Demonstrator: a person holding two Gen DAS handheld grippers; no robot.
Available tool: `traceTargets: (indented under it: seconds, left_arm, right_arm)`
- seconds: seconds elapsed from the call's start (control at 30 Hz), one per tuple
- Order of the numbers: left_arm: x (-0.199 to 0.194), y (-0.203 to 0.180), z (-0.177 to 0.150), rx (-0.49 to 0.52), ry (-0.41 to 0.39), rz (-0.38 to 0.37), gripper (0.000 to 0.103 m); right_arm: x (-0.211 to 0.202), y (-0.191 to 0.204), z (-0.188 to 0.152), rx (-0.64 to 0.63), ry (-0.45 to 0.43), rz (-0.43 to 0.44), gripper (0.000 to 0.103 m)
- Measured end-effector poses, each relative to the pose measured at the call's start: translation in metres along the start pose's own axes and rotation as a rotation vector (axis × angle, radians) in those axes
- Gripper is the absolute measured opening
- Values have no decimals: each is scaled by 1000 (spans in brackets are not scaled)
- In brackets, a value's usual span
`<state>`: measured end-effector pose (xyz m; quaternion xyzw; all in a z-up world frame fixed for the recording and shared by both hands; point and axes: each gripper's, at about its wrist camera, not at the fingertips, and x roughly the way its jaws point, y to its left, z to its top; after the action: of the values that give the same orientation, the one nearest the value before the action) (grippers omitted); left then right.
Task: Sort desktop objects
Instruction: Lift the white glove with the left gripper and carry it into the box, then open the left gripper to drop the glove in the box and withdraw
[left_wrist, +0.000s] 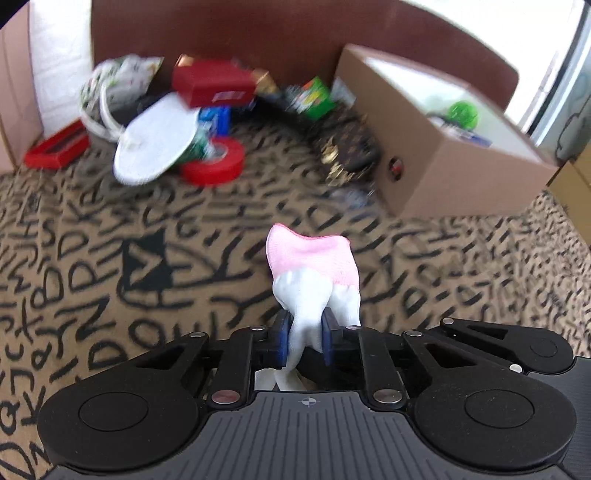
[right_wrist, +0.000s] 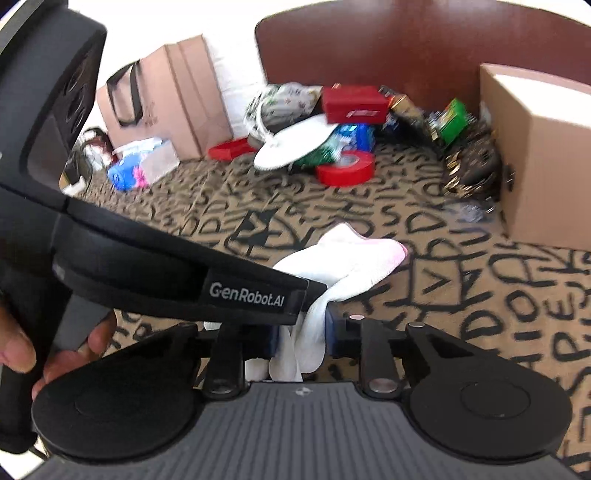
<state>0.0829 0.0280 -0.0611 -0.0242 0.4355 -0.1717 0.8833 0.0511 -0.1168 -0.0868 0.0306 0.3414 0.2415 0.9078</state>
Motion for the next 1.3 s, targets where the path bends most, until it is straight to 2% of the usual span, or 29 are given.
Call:
traceTargets:
  seconds: [0.4,0.63,0.8,0.93,1.17,1.3]
  left_arm:
    - [-23,-90,82,91,-211,-121,32]
    - [-4,-136,137,118,-265,-199,33]
    - [29,-155,174,103,-260,-245,34]
    - [62,-162,193,105,-252,-260,33]
    - [115,-161,216,81,-221,-277,34]
    - [139,-159,226,65,-209,-273,37]
  right_arm:
    - [-78,-51,55,-51,-232,-140,28]
    - [-107,-99,95,-65,-319,-247,28]
    - [-109,-140,119,-43,-337,-279,28]
    - [-95,-172,135,-33,-330,-301,29]
    - [-65,-215,144,-21,-286,-292,29]
    - [-48,-241,151,15,-252,-267,30]
